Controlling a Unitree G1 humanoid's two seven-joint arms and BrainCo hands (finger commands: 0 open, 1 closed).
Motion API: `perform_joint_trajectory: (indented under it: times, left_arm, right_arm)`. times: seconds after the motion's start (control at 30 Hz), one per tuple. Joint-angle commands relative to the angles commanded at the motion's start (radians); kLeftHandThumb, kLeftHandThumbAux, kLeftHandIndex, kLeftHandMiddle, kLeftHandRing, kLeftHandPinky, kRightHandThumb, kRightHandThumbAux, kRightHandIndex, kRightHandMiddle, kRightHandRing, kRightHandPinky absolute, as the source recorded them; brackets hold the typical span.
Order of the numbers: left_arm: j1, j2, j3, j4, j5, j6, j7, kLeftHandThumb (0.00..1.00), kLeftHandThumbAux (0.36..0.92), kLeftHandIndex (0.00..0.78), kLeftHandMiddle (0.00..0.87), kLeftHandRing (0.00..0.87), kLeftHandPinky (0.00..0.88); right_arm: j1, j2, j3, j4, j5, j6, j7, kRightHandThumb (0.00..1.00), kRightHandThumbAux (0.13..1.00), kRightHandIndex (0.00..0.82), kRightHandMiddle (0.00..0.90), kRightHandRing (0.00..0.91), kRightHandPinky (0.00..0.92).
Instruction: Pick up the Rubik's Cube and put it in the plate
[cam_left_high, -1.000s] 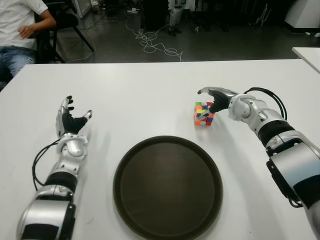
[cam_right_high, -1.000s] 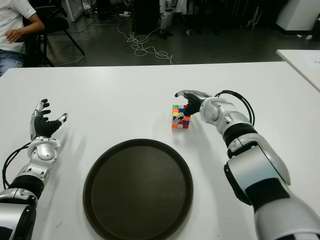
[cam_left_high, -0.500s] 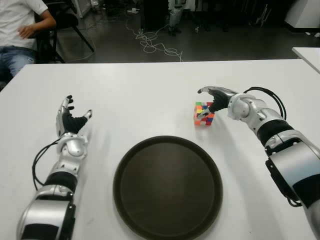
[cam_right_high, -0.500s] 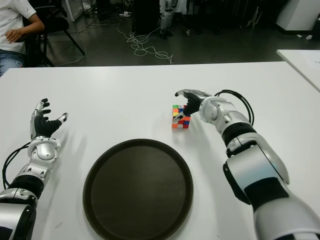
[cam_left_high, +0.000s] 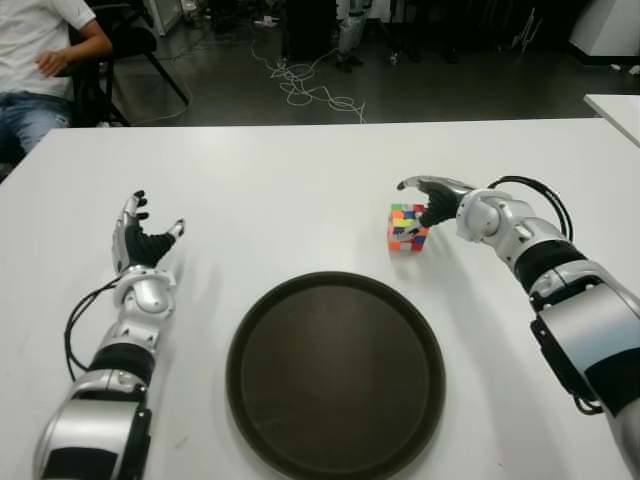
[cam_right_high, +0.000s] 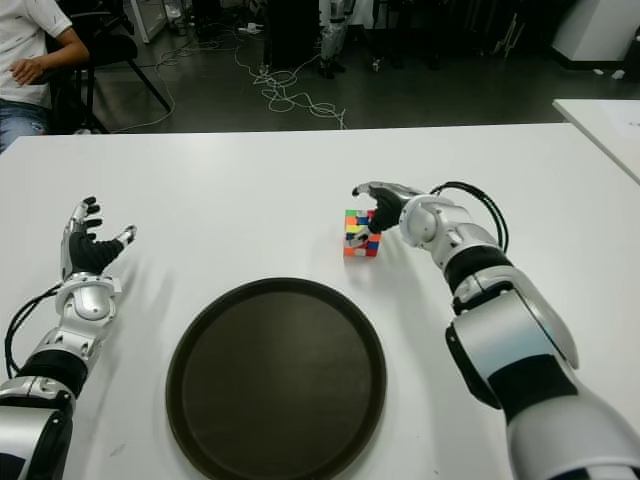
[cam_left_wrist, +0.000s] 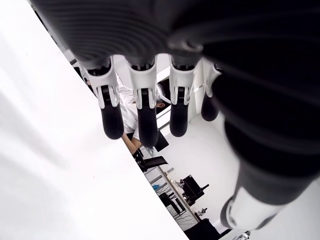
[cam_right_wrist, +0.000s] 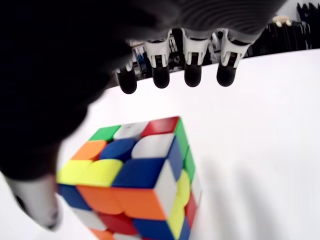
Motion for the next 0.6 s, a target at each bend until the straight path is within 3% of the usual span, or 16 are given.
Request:
perform_joint_trajectory:
  times: [0.6]
  left_arm:
    - [-0.002, -0.004, 0.005, 0.003, -0.005, -0.002, 0.001, 0.241, 0.767, 0.109, 0.177, 0.190, 0.238]
  right_arm:
    - [0.007, 0.007, 0.025, -0.003, -0.020, 0.023, 0.004, 0.000, 0.702, 0.000, 0.000, 0.000, 0.000]
